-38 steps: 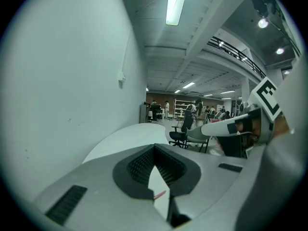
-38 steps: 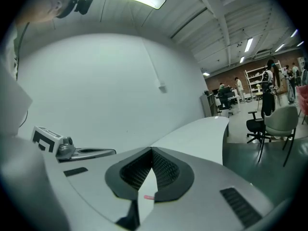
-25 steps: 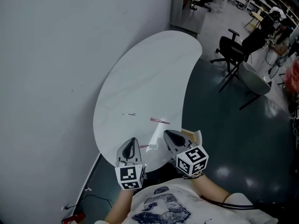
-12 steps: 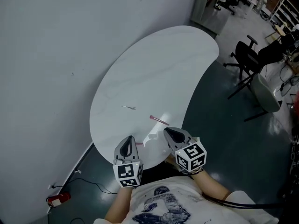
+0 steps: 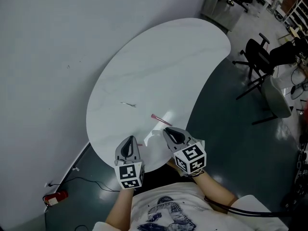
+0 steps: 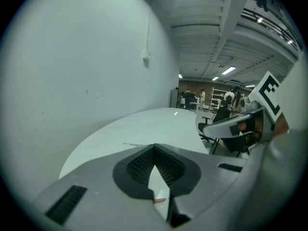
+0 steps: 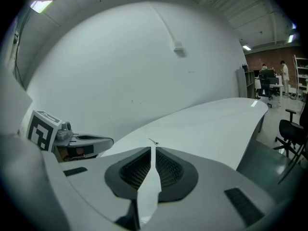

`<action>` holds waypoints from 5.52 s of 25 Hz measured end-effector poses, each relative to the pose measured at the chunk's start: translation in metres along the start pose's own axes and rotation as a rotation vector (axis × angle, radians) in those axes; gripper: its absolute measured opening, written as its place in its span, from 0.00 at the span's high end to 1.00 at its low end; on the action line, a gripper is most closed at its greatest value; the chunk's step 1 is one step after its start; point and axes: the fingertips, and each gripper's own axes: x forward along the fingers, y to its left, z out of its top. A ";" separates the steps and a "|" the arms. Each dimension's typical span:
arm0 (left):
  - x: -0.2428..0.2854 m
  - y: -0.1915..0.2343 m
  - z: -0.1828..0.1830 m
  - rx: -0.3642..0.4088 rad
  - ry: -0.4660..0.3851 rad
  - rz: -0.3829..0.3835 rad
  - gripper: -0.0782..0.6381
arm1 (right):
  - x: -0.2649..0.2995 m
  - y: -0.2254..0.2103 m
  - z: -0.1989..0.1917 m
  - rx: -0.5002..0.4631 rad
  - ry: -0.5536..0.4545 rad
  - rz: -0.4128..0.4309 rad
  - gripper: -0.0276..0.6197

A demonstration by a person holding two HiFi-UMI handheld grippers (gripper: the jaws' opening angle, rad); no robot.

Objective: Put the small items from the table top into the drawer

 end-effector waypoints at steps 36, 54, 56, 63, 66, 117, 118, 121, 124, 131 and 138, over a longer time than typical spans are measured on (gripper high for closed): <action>0.053 0.014 -0.041 -0.054 0.090 0.018 0.84 | 0.103 -0.060 -0.084 -0.227 0.342 -0.002 0.77; 0.018 0.032 -0.036 -0.020 0.084 -0.014 0.84 | 0.083 -0.048 -0.083 -0.113 0.295 -0.114 0.86; 0.015 0.030 -0.032 -0.001 0.079 -0.045 0.84 | 0.073 -0.043 -0.082 -0.095 0.280 -0.141 0.86; 0.005 0.010 -0.026 0.065 0.081 -0.146 0.84 | 0.030 -0.031 -0.082 -0.014 0.228 -0.234 0.86; 0.005 -0.002 -0.024 0.106 0.083 -0.210 0.84 | 0.009 -0.033 -0.086 0.026 0.202 -0.301 0.86; 0.098 -0.176 -0.100 0.315 0.223 -0.527 0.84 | -0.015 -0.123 -0.301 0.655 0.139 -0.604 0.86; 0.099 -0.176 -0.101 0.317 0.225 -0.521 0.84 | -0.012 -0.123 -0.304 0.660 0.143 -0.602 0.86; 0.101 -0.176 -0.105 0.334 0.241 -0.509 0.84 | -0.008 -0.127 -0.310 0.674 0.152 -0.595 0.86; 0.101 -0.179 -0.111 0.342 0.267 -0.505 0.84 | -0.006 -0.131 -0.316 0.690 0.165 -0.593 0.86; 0.104 -0.177 -0.117 0.382 0.288 -0.450 0.84 | 0.004 -0.140 -0.334 0.737 0.232 -0.597 0.86; 0.109 -0.175 -0.119 0.382 0.303 -0.422 0.84 | 0.014 -0.151 -0.354 0.733 0.271 -0.584 0.86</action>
